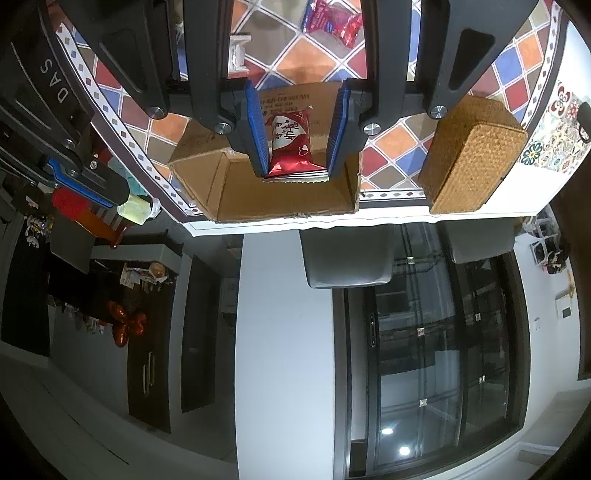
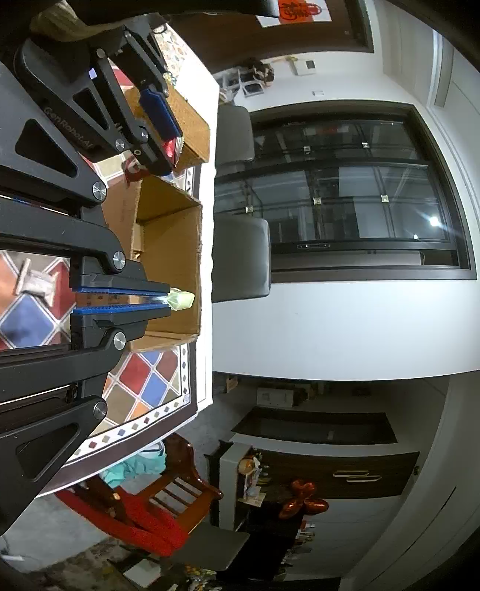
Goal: Organize snacks
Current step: 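Lift both held candies and carry them over the cardboard box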
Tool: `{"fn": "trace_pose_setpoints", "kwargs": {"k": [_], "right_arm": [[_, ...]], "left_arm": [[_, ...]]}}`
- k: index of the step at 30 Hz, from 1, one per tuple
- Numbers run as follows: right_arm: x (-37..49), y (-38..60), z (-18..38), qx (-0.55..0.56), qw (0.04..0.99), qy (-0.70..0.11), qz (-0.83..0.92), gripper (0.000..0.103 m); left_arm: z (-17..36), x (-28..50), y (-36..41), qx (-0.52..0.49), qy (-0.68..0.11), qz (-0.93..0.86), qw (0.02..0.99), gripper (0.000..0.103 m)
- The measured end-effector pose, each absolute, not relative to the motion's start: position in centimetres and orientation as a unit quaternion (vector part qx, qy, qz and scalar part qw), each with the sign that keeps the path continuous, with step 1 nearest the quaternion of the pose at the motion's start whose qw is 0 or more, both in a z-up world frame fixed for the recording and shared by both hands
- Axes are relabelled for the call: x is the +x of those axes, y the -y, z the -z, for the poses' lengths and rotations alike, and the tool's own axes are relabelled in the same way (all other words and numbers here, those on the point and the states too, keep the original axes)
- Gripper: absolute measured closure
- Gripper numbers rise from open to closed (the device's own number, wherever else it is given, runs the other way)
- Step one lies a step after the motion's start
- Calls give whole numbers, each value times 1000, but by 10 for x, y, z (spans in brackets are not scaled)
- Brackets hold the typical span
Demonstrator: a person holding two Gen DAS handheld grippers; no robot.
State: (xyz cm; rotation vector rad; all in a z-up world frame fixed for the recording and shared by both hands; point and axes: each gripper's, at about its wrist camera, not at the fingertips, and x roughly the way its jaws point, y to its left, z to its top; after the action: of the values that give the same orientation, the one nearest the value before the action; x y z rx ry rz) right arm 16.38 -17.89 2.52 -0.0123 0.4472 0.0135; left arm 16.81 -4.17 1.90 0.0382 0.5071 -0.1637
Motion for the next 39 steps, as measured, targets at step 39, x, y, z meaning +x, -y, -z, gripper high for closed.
{"fn": "trace_pose_setpoints", "kwargs": {"k": [39], "right_arm": [[278,190,16,-1,965,-263,-16,97]], "left_arm": [[19,288,50,17,-284,77,956,71]]}}
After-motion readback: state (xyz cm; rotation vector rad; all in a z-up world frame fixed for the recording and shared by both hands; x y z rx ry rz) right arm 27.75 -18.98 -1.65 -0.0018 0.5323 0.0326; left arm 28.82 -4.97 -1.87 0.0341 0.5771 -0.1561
